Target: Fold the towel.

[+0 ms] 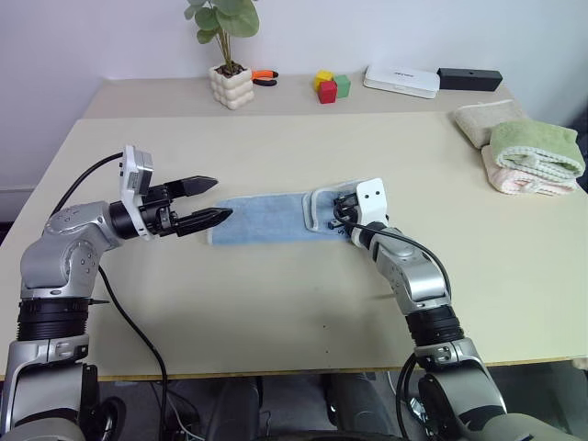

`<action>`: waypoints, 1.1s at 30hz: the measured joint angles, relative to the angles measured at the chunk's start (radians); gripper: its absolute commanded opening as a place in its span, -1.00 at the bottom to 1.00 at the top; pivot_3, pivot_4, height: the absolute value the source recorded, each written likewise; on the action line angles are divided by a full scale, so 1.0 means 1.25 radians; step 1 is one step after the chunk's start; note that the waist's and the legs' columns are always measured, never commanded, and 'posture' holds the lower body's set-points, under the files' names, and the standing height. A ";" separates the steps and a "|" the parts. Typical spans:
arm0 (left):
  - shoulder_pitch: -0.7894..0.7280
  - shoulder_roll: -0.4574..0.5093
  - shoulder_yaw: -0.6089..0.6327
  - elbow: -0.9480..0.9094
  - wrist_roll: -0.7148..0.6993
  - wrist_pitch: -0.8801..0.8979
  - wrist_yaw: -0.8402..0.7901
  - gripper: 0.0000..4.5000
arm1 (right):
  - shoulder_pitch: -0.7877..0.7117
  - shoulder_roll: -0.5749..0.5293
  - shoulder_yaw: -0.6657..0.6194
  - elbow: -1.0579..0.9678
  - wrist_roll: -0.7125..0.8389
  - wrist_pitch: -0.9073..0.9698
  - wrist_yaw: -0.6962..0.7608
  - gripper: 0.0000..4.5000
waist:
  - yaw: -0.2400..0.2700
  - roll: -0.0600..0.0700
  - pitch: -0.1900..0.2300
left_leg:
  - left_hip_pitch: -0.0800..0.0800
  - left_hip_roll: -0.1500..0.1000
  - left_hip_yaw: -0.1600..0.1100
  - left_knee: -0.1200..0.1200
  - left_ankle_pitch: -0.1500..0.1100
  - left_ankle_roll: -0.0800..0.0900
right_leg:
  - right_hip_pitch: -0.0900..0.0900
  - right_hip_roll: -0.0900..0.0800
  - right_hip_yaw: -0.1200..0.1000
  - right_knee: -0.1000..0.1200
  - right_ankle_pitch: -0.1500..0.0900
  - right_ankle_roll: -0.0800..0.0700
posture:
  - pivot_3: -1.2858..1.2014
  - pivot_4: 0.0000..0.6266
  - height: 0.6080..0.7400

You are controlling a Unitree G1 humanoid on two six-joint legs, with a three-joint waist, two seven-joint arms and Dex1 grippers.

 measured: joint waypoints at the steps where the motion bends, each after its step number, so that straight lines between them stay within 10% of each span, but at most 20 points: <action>1: 0.000 0.000 0.000 0.000 0.000 0.000 0.000 1.00 | 0.000 0.001 -0.001 0.000 0.000 0.000 0.001 -0.98 | 0.000 0.000 0.000 | 0.000 0.000 0.000 0.000 0.000 0.000 | 0.000 0.000 0.000 0.000 0.000 0.000 | 0.03 -0.52 1.00; 6: 0.000 0.000 0.000 0.000 0.000 0.001 0.001 1.00 | 0.001 0.007 -0.014 -0.012 0.024 0.016 0.030 -0.60 | 0.000 0.000 0.000 | 0.000 0.000 0.000 0.000 0.000 0.000 | 0.000 0.000 0.000 0.000 0.000 0.000 | 0.03 -0.52 1.00; 13: 0.000 0.000 0.000 0.000 0.000 0.002 0.006 1.00 | 0.001 0.011 -0.026 -0.031 0.046 0.037 0.051 0.95 | 0.000 0.000 0.000 | 0.000 0.000 0.000 0.000 0.000 0.000 | 0.000 0.000 0.000 0.000 0.000 0.000 | 0.03 -0.52 1.00; 33: 0.000 0.000 0.000 0.000 0.000 0.002 0.011 1.00 | 0.001 0.012 -0.027 -0.031 0.046 0.037 0.054 0.98 | 0.000 0.000 0.000 | 0.000 0.000 0.000 0.000 0.000 0.000 | 0.000 0.000 0.000 0.000 0.000 0.000 | 0.03 -0.52 1.00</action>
